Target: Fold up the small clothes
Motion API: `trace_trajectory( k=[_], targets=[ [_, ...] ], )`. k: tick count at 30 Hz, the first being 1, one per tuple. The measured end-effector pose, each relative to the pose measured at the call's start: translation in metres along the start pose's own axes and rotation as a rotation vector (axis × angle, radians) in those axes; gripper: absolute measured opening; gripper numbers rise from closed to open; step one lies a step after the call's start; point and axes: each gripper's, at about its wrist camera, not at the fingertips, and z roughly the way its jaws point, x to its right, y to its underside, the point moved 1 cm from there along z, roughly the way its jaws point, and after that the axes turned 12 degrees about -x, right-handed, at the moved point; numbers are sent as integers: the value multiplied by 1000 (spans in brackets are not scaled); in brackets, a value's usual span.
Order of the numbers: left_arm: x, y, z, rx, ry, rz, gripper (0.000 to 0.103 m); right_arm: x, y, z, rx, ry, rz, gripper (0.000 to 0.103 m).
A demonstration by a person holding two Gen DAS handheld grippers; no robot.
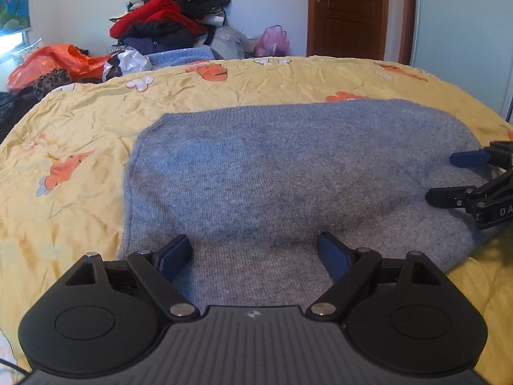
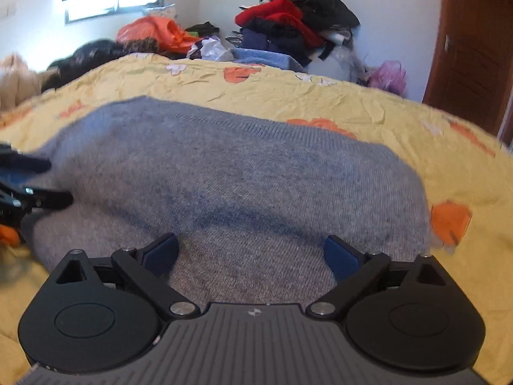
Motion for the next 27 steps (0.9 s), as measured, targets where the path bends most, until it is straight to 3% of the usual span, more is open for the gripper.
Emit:
trace_trajectory(
  k=[3,6,9,12,14,19,27],
  targets=[
    [0,-6,-5,-37,-8,2,88,-5,-3,-5,-27,17,9,98],
    [-13,0,-27,3,33,-99,88,-7,0,-27,21,-23,40,94],
    [-44,18,-50,50,145,-352,88,-7,6,-47,78,-68,67,97],
    [-76,46,-62,72,222,-644,88,-4,7,-50,73,-75,79,97],
    [-88,63,-66,88,251,-788,88,-3,6,-47,61,-79,88,97],
    [-83,72,-65,66,233,-838,88,-12,-2,-41,53,-111,84,97],
    [-83,62,-50,78,286,-880,88,-24,-3,-40,37,-140,61,97]
  ],
)
